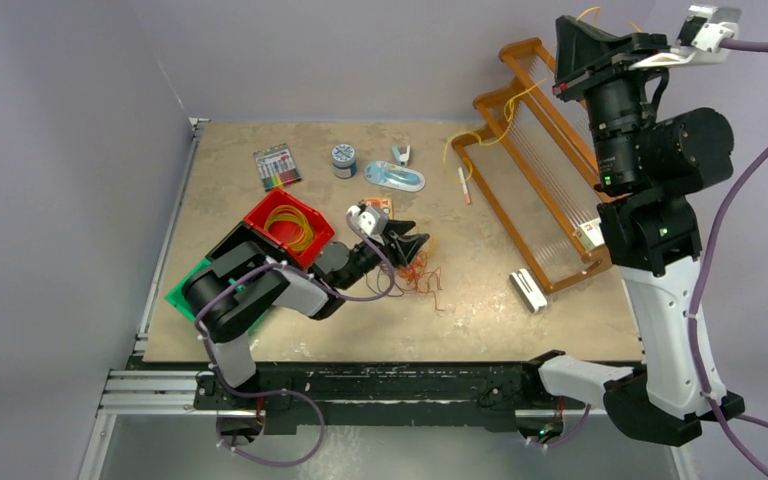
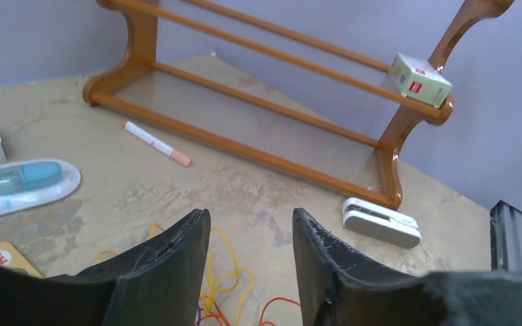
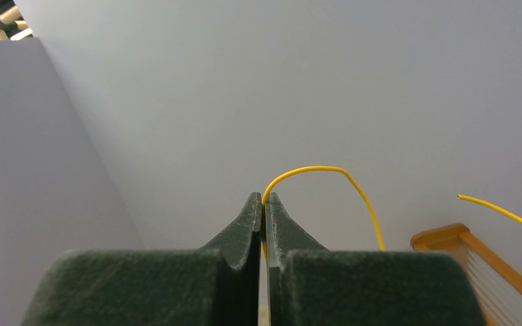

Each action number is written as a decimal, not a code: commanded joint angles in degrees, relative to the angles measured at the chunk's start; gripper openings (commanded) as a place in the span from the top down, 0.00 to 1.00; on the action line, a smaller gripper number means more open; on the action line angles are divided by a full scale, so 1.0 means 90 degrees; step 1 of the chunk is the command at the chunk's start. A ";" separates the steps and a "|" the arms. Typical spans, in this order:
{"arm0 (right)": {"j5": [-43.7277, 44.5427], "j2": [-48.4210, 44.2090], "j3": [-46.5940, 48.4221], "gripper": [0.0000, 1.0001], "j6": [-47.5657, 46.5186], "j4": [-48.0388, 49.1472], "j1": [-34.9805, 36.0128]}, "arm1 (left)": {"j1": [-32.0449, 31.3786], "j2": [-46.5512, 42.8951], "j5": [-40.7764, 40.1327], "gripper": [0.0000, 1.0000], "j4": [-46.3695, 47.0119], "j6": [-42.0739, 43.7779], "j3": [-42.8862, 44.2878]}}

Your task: Untangle the cables

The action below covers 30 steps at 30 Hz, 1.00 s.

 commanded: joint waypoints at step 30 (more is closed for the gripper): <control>-0.1918 -0.0483 -0.2175 1.00 0.0718 0.1276 -0.0012 | -0.0010 -0.3142 0.0474 0.46 -0.2335 0.1853 0.0336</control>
